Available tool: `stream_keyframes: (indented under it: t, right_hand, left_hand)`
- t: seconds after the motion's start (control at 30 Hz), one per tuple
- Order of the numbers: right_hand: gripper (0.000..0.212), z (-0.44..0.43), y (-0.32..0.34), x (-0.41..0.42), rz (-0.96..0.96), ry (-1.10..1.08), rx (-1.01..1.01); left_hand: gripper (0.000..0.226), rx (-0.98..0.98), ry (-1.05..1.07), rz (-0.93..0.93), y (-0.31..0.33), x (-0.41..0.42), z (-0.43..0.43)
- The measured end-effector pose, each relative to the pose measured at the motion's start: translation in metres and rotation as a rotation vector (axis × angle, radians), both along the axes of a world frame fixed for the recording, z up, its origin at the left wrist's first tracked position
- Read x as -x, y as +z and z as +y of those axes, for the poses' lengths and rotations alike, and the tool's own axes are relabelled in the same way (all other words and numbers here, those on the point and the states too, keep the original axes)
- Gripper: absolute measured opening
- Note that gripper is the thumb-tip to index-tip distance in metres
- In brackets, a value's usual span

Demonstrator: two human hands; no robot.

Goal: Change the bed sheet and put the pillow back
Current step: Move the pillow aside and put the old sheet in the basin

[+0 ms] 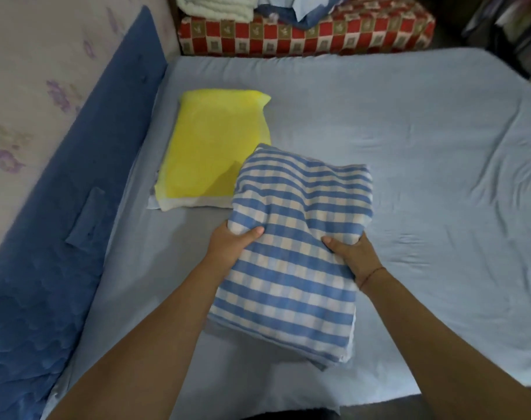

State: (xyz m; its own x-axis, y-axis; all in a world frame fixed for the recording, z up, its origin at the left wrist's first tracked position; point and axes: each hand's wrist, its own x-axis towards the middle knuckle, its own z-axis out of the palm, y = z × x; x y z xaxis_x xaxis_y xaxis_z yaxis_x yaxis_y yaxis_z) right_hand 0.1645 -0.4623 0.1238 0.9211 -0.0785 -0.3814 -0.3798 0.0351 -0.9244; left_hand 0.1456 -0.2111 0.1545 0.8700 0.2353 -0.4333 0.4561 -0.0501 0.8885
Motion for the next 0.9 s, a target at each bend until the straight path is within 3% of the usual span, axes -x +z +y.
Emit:
stream_keyframes:
  t: [0.23,0.4,0.53,0.73,0.9]
  right_hand:
    - [0.072,-0.084,0.009,0.008,0.010,-0.075,-0.009]
    - [0.091,-0.162,0.012,0.011,0.008,-0.091,-0.039]
    - [0.080,-0.240,0.017,0.009,-0.007,-0.098,-0.034]
    - [0.088,-0.345,0.030,0.005,-0.013,-0.095,0.005]
    - [0.090,-0.407,0.037,0.005,-0.012,-0.145,0.009]
  left_hand:
    - [0.052,0.005,-0.069,-0.007,0.005,-0.014,-0.079]
    - [0.048,0.000,-0.105,-0.057,0.013,-0.022,-0.157]
    - [0.044,0.017,-0.125,-0.078,0.013,-0.026,-0.233]
    - [0.034,0.067,-0.146,-0.075,0.016,-0.031,-0.339]
    - [0.049,0.043,-0.208,-0.063,0.014,-0.050,-0.402]
